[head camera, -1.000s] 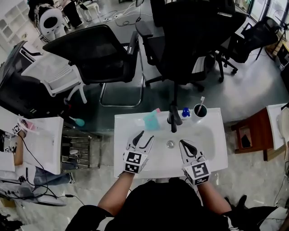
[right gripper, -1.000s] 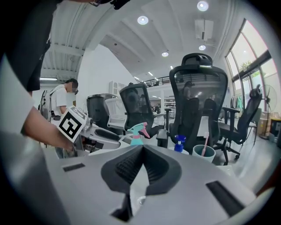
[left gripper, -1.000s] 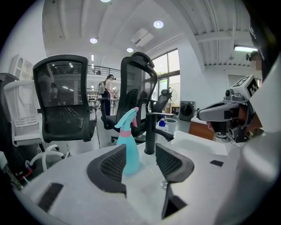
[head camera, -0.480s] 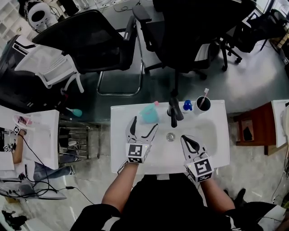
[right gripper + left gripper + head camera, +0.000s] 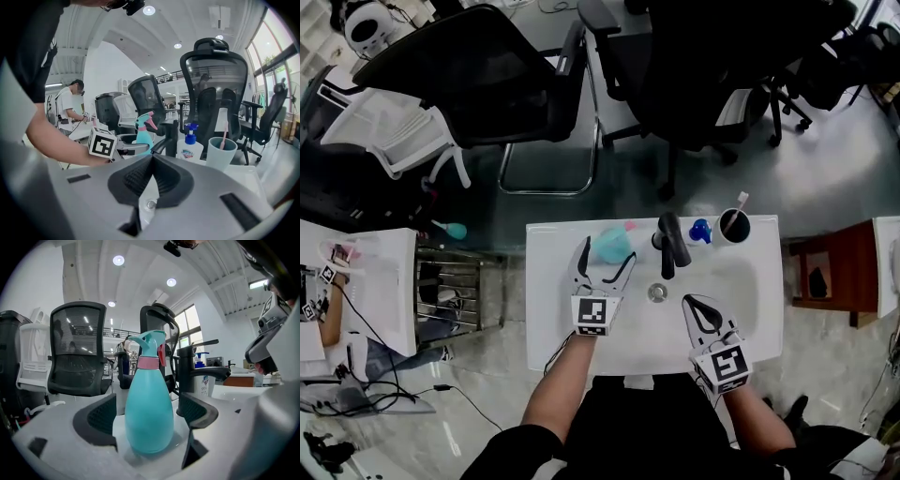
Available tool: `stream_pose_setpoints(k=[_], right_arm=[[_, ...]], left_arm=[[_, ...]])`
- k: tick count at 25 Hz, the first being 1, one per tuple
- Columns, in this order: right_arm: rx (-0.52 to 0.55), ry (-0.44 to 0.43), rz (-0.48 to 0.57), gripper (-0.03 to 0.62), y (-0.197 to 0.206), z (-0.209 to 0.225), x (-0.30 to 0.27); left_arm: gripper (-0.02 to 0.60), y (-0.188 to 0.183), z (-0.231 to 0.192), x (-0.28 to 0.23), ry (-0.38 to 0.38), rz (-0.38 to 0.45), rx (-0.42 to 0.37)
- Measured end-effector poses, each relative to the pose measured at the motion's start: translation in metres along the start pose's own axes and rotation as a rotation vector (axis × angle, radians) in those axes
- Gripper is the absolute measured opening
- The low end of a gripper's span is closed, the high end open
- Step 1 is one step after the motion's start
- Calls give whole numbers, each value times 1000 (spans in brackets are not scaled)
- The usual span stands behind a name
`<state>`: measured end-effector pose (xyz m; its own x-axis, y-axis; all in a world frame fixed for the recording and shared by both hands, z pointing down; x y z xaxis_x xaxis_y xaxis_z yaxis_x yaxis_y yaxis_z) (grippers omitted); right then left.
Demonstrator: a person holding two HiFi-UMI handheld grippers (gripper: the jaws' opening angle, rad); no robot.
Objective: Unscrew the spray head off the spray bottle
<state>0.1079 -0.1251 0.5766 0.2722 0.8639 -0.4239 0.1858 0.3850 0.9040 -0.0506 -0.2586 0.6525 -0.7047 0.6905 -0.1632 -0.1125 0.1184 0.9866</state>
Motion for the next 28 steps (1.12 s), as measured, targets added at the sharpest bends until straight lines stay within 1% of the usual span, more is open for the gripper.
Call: stream_pose_setpoints(k=[4,11,16,25,28], right_arm=[[-5,-7,-8,5,6,2,-7],[-2,-22,-27,5,10,2,-7],[-4,-23,-43,5,17,5,-6],[-18,-24,-47,5,17,7,-3],[-17,-23,-42,5,16,6,-3]], left_arm=[[417,4,-1,-11,2,2,-25],[416,11,-7,-21,-30,4,-24],[414,11,-10,-28,-34,11,-30],[399,7,-11,-31,-42,-11,-33],[396,-1,-8,-28,-31,-9,-52]])
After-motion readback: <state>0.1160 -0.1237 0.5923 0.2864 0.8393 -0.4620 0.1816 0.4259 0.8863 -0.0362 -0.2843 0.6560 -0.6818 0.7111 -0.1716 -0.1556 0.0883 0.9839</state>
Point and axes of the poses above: the fingertips, and each gripper's own axes: x backward along the fingers, z to its right, y out of its underside, the point moved 3 cm from there along x, backward along the fingers, and after that the axes turned 12 degrees about y, right-handed, at the moved point
